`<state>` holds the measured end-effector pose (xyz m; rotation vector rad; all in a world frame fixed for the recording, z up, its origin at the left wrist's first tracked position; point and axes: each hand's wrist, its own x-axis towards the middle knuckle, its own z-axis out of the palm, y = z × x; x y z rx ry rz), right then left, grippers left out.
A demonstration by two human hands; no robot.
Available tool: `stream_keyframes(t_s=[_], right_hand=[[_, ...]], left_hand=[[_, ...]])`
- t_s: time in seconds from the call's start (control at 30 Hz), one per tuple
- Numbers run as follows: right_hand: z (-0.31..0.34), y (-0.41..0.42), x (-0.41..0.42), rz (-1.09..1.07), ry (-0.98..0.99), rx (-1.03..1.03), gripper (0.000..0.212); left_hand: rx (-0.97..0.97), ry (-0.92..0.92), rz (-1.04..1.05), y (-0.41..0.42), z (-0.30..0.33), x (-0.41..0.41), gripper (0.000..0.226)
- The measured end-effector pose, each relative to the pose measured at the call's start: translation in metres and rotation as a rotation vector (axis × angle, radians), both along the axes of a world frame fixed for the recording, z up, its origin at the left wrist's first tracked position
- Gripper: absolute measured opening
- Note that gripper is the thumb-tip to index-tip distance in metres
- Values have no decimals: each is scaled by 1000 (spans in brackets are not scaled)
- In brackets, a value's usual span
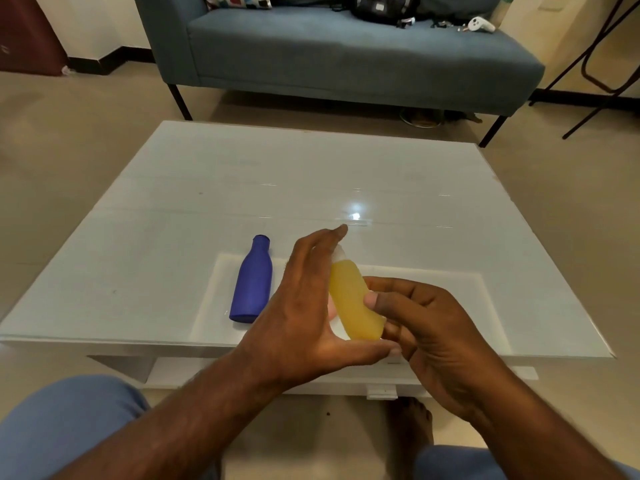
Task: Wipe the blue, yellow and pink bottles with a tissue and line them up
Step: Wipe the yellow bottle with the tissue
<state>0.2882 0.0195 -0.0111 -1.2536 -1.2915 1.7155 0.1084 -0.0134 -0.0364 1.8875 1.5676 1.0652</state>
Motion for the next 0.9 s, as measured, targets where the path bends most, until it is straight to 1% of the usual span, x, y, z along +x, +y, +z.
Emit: stream_keyframes(t_s=[0.07,0.13,0.23,0.3,0.4,0.47,0.5,0.57,0.63,0.7,0.83,0.9], right_hand=[[1,1,0,-24,80,-40,44],[0,1,-2,-41,116,-50,46],[0,0,-3,-67,175,-52,41],[1,0,-3,-66,195,-36,38],[0,1,-1,-124,125,67,35],[0,5,3,-201,55,175,29],[1,6,4,-227,13,234,24],[2,8,8,-214,-63,349,15],[1,8,10,-167,-102,417,22],[1,8,11,-138,-114,435,29],[-2,8,11,-91,-136,448,31],[-3,7,10,-66,-156,492,33]], left_hand=[[13,-21,44,-1,0,1,120],[-8,-44,65,-2,2,2,122],[-39,-18,58,-3,2,5,123],[-65,-51,65,-3,2,6,121],[-177,-231,8,-1,2,3,116],[-260,-348,-51,0,4,1,111],[-282,-374,-82,0,6,0,109],[-310,-392,-146,0,7,1,108],[-321,-393,-182,-1,7,2,107],[-319,-387,-170,-2,6,3,108],[-318,-383,-126,-1,3,2,112],[-328,-398,-109,-2,2,1,113]])
